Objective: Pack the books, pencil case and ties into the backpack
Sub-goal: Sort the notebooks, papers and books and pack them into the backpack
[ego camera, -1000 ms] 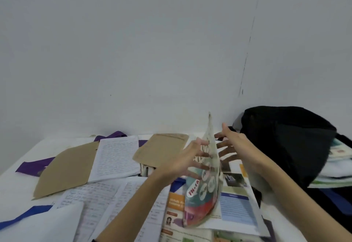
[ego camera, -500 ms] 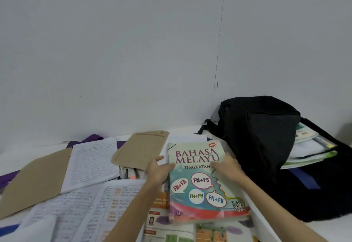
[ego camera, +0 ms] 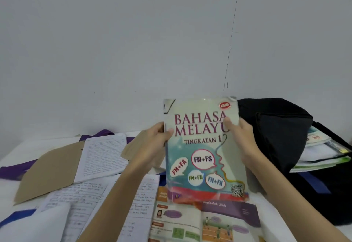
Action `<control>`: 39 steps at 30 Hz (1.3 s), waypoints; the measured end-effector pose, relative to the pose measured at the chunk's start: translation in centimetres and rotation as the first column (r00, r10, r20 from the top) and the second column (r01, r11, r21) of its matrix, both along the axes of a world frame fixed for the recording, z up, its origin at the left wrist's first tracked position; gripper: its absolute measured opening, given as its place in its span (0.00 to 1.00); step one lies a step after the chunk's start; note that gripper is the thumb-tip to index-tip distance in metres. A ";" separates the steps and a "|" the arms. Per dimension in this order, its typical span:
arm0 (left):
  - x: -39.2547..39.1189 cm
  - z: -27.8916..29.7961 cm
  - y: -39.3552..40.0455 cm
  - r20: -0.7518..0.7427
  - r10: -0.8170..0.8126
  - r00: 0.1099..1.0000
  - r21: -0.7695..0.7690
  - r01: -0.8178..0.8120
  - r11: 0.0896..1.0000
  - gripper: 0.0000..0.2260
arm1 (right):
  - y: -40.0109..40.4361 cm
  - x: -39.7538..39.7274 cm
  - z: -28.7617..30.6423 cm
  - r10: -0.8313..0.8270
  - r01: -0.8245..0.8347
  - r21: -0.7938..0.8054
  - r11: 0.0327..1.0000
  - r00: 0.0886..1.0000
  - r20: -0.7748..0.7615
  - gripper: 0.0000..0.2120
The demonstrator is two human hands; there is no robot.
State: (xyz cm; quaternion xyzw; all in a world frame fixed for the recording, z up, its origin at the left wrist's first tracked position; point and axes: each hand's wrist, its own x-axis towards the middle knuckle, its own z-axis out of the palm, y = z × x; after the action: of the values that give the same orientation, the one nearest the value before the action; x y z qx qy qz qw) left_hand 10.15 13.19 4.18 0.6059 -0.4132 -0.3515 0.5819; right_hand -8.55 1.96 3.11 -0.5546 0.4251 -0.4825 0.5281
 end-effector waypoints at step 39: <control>3.5 -4.2 4.7 0.099 0.017 0.995 0.061 -0.023 0.998 0.18 | 5.0 6.2 10.7 0.015 -0.828 -0.134 0.545 0.170 -0.985 0.14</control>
State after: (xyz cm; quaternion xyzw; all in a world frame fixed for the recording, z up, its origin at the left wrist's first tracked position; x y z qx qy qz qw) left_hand 13.69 17.87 -0.05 0.6445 -0.4242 -0.3279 0.5452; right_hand -2.34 6.92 13.78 -0.9692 0.2370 -0.0013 0.0676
